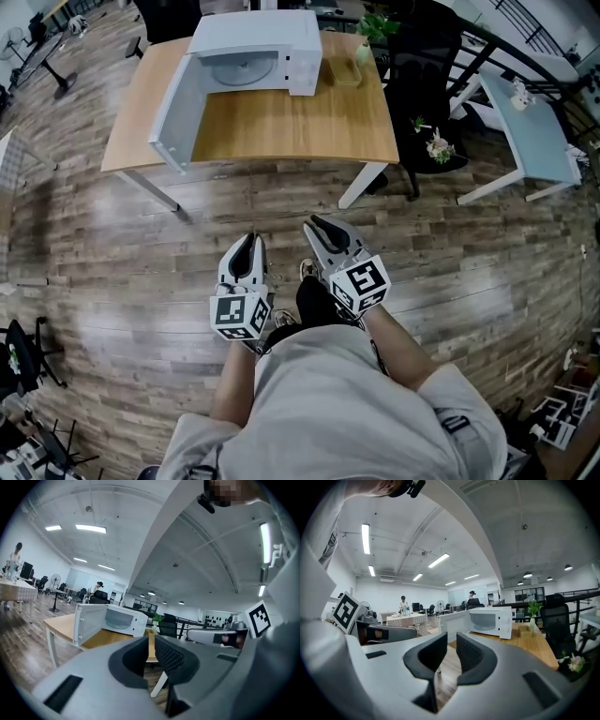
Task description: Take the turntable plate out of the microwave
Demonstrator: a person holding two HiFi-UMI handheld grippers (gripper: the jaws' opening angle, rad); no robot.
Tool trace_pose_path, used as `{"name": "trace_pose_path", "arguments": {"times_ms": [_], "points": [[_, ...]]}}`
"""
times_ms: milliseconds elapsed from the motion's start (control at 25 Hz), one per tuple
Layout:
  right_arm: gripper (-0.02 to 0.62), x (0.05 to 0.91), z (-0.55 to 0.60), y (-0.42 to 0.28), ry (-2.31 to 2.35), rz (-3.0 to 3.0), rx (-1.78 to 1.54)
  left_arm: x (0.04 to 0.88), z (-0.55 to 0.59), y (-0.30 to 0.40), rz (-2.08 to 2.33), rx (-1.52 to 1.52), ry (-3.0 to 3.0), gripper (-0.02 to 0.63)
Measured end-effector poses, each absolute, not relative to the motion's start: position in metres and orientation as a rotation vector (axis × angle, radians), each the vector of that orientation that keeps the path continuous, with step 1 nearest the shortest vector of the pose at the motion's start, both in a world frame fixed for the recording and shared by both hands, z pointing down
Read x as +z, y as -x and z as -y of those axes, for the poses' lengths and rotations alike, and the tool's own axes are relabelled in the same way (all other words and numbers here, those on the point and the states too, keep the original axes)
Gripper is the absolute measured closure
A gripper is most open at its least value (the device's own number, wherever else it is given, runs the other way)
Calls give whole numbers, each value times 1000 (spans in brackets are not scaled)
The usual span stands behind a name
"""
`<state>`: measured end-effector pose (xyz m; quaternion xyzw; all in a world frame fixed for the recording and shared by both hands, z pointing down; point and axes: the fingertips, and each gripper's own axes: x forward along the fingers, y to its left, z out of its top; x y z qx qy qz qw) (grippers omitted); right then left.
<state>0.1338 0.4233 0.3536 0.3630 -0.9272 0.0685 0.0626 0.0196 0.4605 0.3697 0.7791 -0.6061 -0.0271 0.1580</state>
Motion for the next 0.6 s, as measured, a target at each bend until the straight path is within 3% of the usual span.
{"name": "trace_pose_path", "arguments": {"times_ms": [600], "points": [[531,347,-243,-118,-1039,2883,243,356,-280,-18,1793,36,-2252,558]]}}
